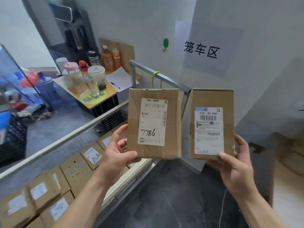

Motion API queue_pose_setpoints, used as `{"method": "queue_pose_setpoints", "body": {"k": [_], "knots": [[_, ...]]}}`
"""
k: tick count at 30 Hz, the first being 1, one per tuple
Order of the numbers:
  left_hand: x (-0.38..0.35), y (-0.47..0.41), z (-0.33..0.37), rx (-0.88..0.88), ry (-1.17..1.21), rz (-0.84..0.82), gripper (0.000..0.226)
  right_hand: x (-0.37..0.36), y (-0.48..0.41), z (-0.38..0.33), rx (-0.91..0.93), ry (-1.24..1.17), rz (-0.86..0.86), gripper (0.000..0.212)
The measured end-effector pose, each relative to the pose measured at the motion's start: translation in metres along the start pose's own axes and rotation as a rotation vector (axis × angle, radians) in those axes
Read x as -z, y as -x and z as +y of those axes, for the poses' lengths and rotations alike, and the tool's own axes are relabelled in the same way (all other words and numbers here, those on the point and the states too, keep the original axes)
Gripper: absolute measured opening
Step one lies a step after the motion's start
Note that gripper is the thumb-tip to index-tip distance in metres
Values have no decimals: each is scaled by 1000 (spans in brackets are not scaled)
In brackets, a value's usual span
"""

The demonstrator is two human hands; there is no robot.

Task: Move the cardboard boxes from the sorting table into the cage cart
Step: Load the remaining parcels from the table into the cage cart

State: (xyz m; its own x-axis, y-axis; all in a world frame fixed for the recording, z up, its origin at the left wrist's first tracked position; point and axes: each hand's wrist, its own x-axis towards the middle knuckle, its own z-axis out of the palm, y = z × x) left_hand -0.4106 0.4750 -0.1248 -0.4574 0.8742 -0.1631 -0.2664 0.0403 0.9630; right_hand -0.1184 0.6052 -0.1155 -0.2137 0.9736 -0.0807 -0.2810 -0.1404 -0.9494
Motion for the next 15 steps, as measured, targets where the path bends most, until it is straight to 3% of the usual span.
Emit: {"method": "queue_pose_setpoints", "body": {"k": [15], "knots": [[228,53,-1,70,25,198,87,-201,45,107,-169,20,-187,60]]}}
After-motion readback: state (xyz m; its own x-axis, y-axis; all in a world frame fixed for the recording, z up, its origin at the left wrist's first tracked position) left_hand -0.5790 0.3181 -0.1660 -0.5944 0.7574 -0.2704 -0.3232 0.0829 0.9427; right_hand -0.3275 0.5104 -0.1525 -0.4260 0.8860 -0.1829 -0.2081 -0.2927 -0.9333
